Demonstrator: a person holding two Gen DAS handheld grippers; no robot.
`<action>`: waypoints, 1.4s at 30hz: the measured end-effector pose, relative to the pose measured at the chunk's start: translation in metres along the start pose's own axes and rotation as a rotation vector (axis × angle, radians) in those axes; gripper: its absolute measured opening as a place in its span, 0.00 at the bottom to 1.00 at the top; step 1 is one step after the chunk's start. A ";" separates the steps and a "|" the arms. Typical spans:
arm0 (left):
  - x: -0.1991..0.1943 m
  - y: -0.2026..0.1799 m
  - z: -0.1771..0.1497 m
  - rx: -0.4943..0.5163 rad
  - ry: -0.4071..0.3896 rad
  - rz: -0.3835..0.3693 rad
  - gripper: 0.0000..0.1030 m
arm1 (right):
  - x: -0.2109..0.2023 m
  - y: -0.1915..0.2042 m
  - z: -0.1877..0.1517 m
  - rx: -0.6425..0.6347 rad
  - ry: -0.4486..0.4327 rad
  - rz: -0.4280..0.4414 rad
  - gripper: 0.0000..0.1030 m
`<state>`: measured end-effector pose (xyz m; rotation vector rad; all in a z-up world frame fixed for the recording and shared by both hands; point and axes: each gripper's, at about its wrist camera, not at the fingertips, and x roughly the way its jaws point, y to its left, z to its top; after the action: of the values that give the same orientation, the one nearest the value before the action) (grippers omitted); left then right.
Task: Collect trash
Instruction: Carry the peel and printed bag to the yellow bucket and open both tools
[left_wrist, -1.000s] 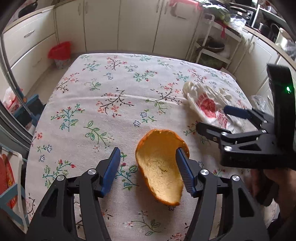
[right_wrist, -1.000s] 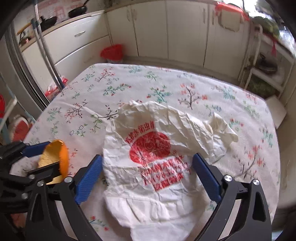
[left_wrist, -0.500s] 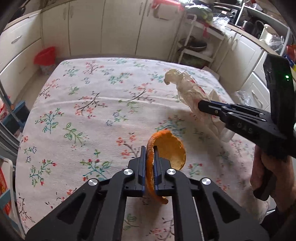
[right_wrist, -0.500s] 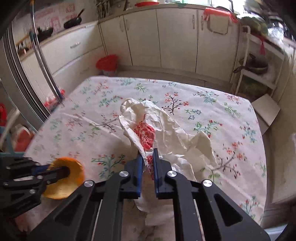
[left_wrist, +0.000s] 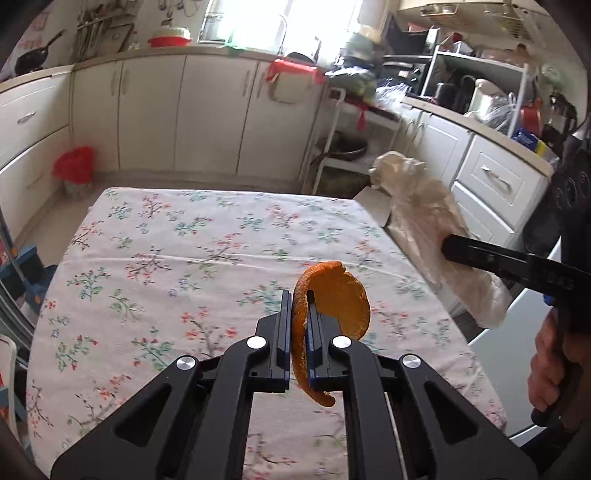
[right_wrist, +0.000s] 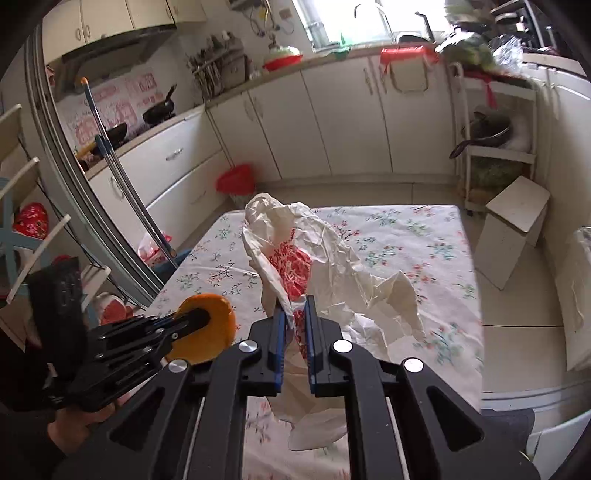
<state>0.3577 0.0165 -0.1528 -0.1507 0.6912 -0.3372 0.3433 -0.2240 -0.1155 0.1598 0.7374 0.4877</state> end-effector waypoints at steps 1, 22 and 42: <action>-0.001 -0.004 -0.003 -0.001 0.000 -0.009 0.06 | -0.007 -0.004 -0.001 0.005 -0.005 -0.002 0.10; -0.016 -0.161 -0.027 0.116 -0.051 -0.219 0.06 | -0.136 -0.092 -0.066 0.108 -0.070 -0.170 0.10; 0.006 -0.241 -0.059 0.189 0.016 -0.259 0.06 | -0.126 -0.183 -0.149 0.227 0.177 -0.305 0.10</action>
<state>0.2629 -0.2121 -0.1419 -0.0577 0.6526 -0.6504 0.2301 -0.4495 -0.2044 0.2134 0.9718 0.1271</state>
